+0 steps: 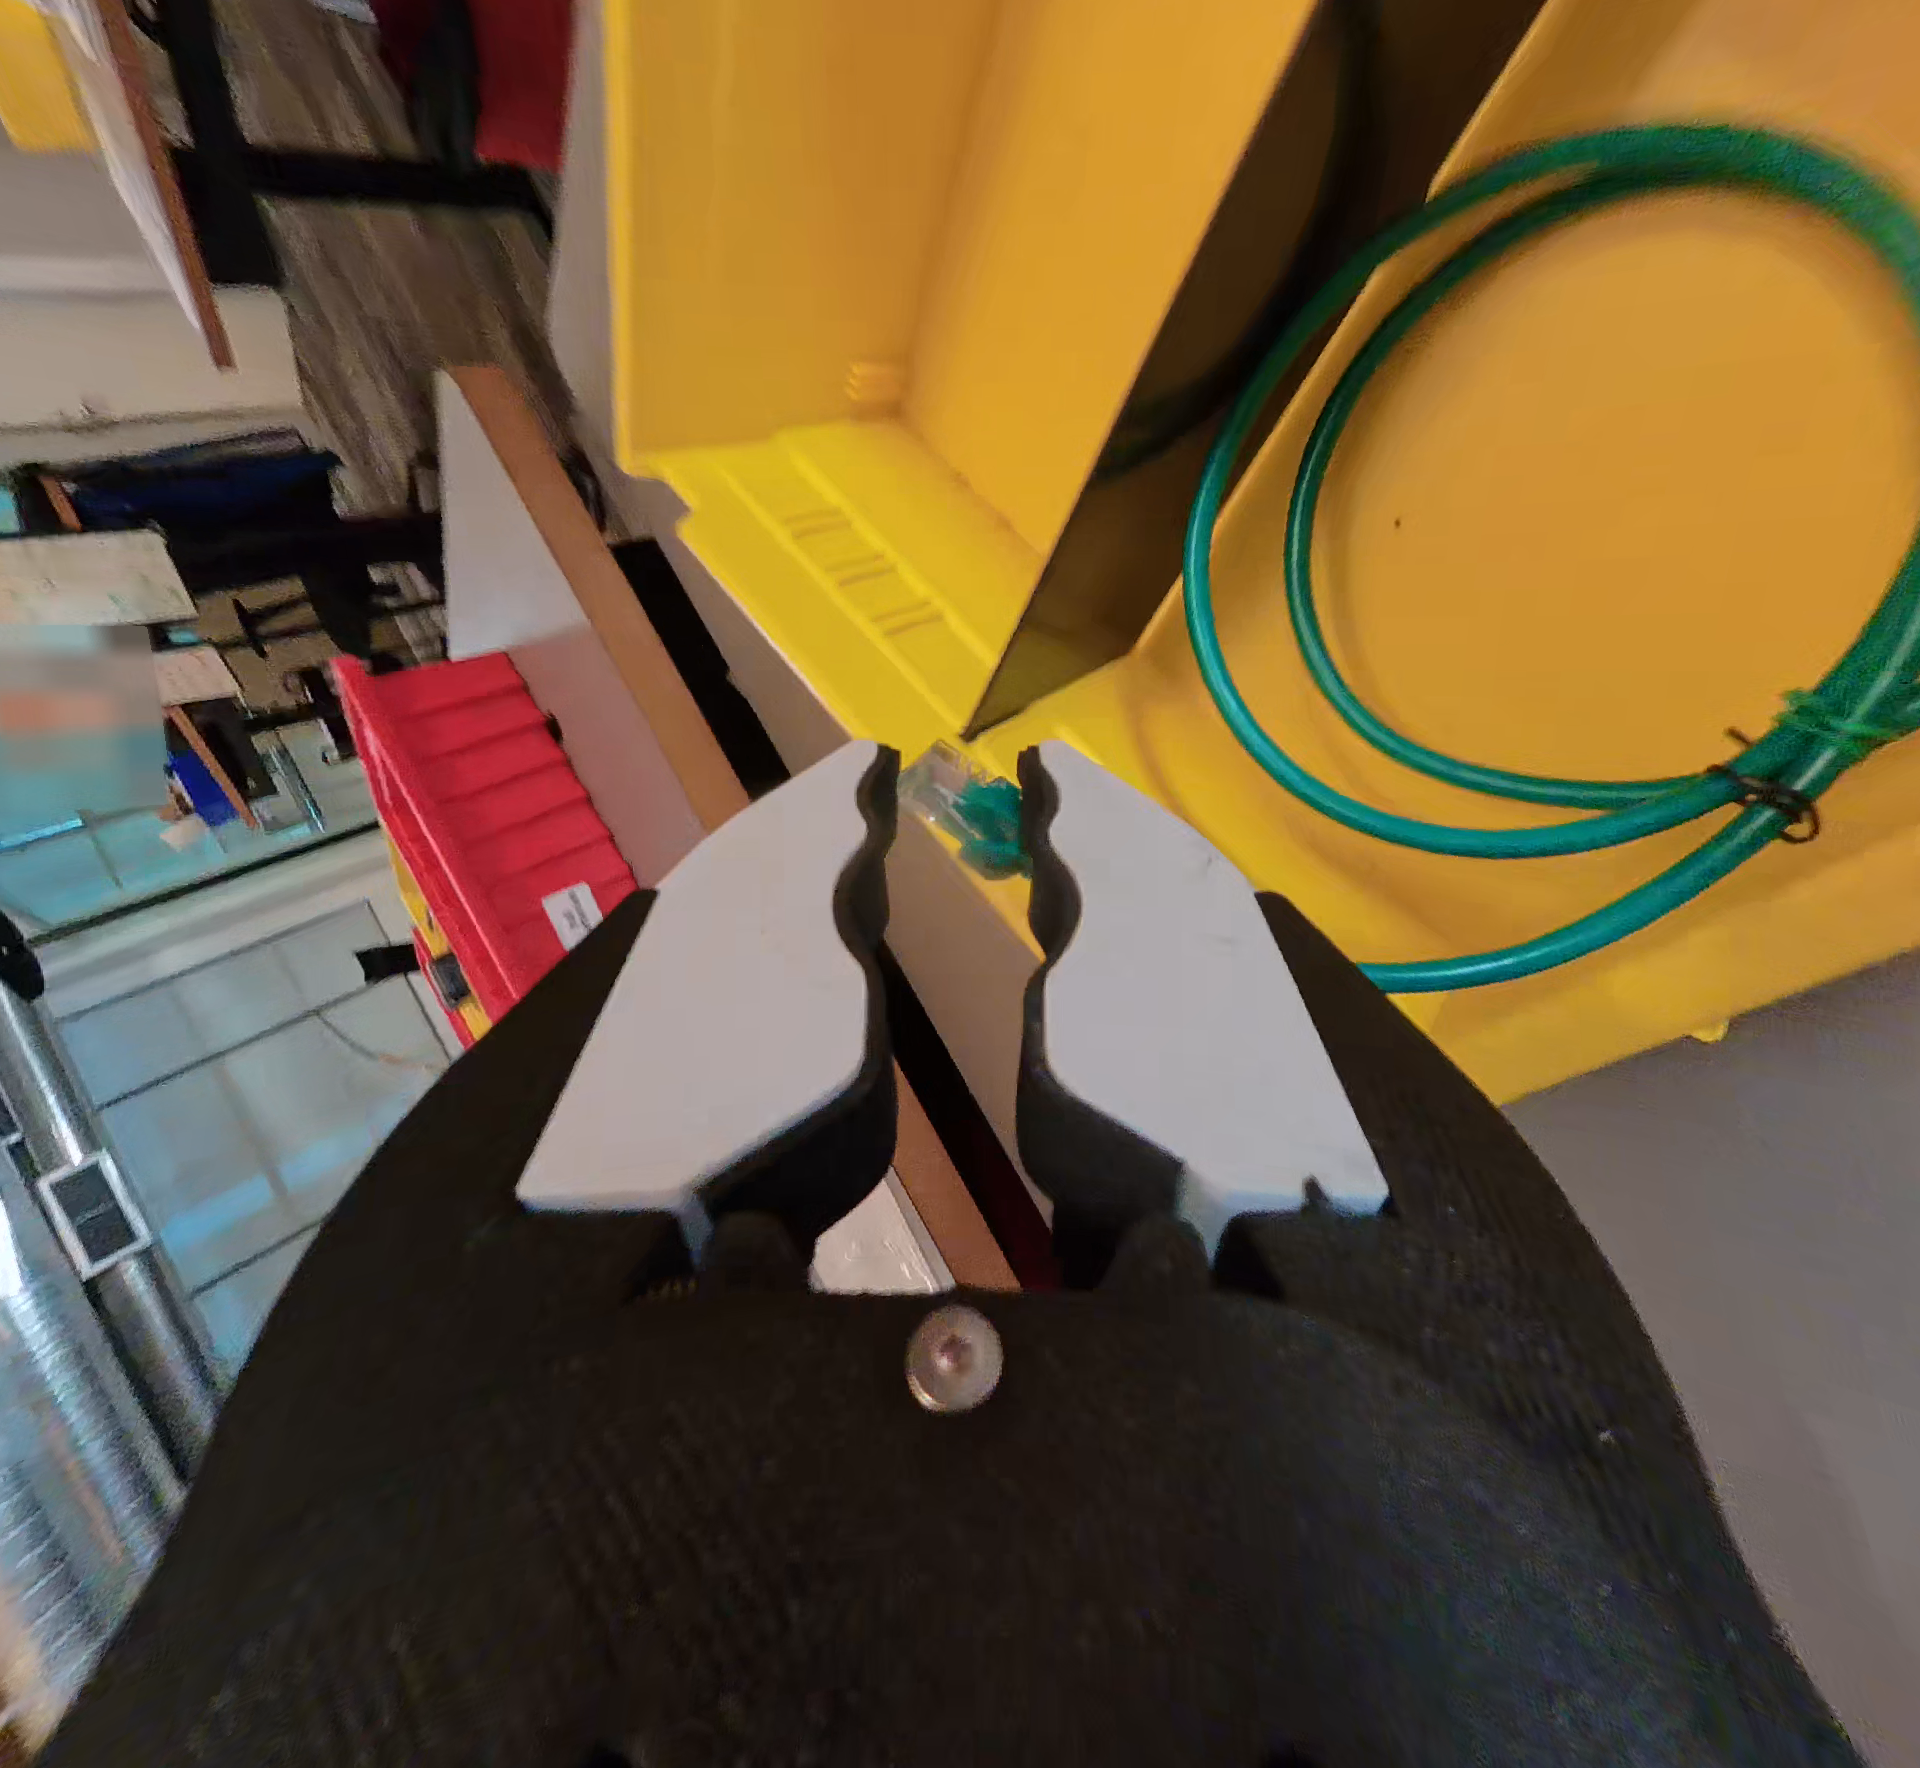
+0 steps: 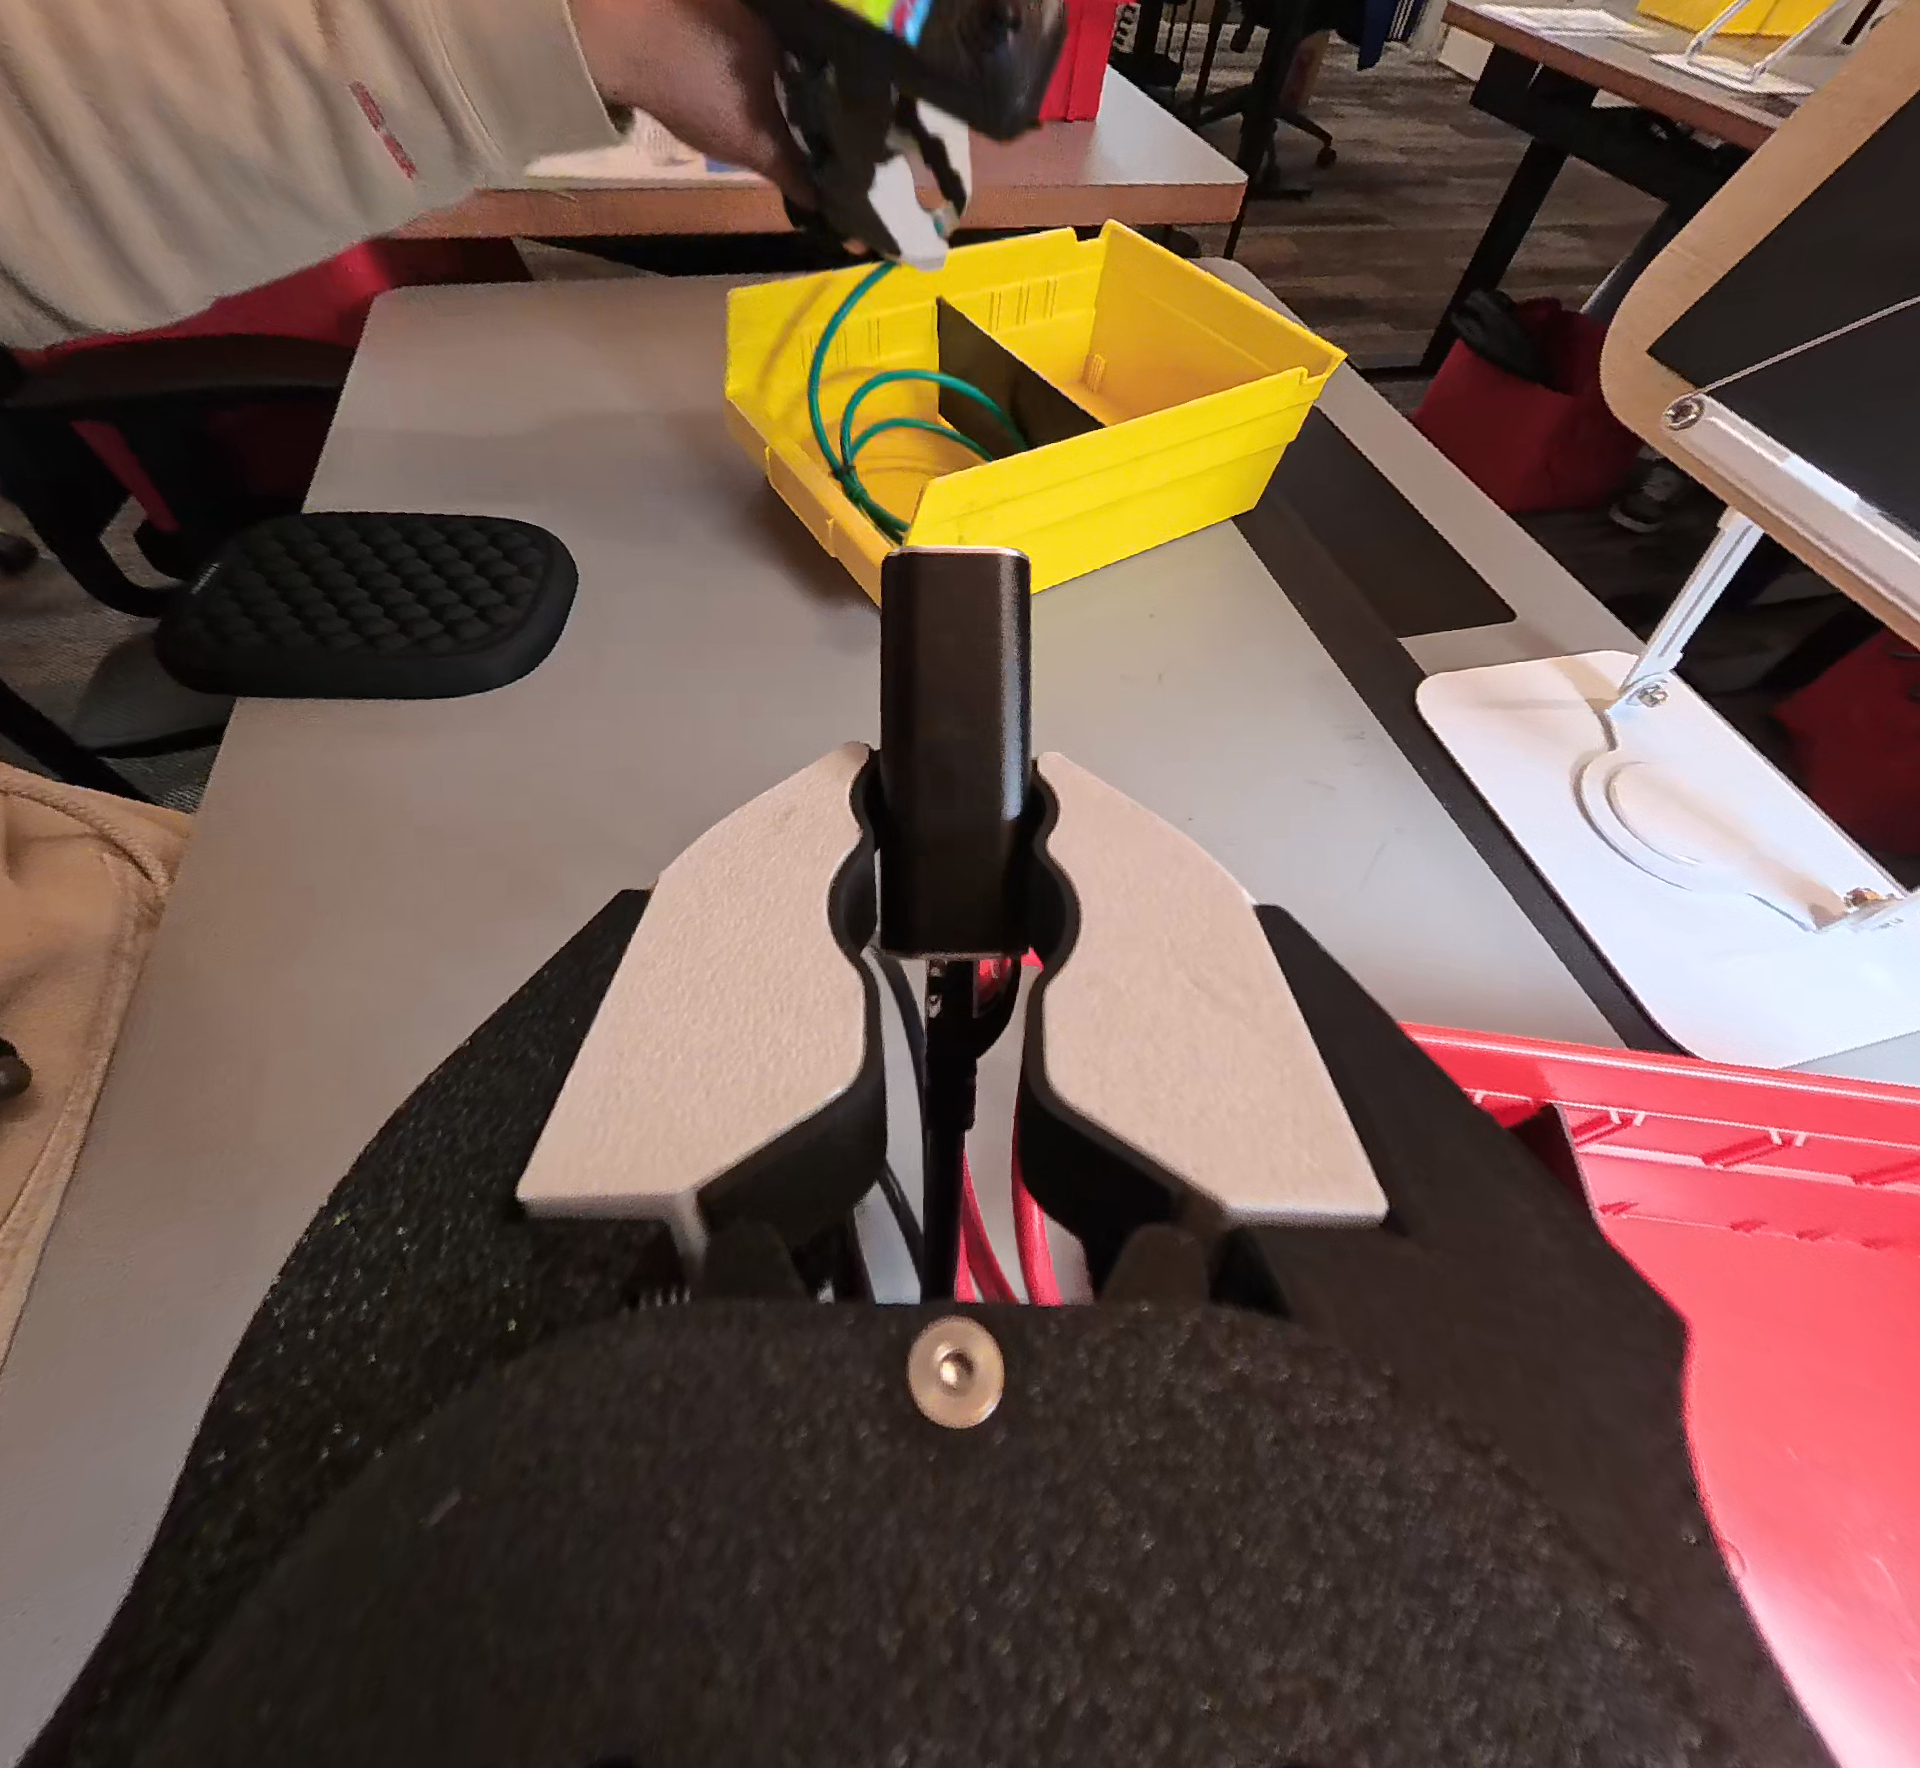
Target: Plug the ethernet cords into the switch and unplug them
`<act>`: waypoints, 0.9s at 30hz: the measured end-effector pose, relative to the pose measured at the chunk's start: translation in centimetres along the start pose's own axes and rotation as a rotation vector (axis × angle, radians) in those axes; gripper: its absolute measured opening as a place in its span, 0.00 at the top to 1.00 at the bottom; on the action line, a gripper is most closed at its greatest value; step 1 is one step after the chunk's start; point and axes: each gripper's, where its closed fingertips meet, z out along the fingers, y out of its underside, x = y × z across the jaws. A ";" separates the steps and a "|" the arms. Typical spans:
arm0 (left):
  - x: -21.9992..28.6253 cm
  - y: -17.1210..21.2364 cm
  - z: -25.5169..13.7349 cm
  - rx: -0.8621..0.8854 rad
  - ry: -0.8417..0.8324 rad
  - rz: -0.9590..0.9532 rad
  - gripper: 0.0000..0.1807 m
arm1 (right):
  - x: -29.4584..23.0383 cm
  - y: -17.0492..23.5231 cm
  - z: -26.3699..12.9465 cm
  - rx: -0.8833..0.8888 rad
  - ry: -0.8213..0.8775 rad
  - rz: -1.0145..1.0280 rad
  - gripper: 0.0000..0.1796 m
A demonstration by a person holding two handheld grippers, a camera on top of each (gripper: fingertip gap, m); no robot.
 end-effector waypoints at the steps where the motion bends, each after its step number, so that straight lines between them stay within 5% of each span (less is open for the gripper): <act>1: -0.5 -0.6 -1.0 0.043 -0.009 -0.003 0.88 | 0.0 0.0 0.0 0.000 0.003 -0.002 0.87; 13: -3.2 -5.1 -17.3 0.689 0.063 -0.068 0.92 | 0.2 -0.7 -0.9 0.024 0.028 -0.014 0.87; 19: 7.1 -6.2 -24.7 1.009 0.616 0.210 0.93 | 0.3 -1.3 -1.3 0.043 0.033 -0.008 0.87; 27: 24.6 -10.4 -23.2 1.066 1.209 0.363 0.93 | 0.3 -0.9 -1.2 0.031 0.036 -0.009 0.87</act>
